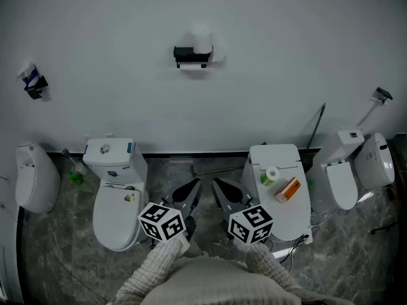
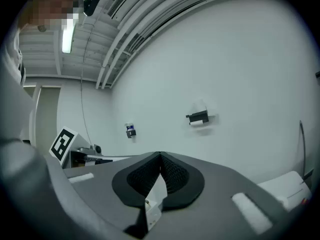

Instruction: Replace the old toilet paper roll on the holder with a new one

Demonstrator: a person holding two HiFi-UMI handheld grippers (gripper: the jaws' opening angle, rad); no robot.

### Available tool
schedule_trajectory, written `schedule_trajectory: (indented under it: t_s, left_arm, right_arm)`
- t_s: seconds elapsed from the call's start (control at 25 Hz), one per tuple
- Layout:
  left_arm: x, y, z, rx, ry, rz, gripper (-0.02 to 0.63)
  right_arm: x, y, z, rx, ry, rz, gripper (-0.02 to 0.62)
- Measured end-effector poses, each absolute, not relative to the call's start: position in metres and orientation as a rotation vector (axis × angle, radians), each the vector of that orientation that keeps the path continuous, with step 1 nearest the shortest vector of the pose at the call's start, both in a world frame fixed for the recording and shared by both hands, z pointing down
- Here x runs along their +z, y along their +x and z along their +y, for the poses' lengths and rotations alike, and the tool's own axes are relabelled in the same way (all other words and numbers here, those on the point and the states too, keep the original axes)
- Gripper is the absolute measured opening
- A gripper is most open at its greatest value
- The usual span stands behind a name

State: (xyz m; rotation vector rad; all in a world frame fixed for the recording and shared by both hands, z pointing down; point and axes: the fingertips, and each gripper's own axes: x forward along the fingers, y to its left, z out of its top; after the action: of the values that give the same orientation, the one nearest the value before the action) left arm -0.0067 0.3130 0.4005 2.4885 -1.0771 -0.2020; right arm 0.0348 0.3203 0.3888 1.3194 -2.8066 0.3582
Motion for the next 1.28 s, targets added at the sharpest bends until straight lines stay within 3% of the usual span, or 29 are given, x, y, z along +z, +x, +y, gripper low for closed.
schedule_trajectory:
  t_s: [0.52, 1.28]
  left_arm:
    - [0.411, 0.003, 0.25, -0.188, 2.492, -1.036, -0.002]
    - [0.396, -0.042, 0.02, -0.174, 2.517, -0.926, -0.002]
  right_arm:
    - [0.393, 0.038, 0.254, 0.326, 1.321, -2.811, -0.008]
    - [0.379, 0.006, 0.022, 0.339, 1.48, -2.757, 0.012]
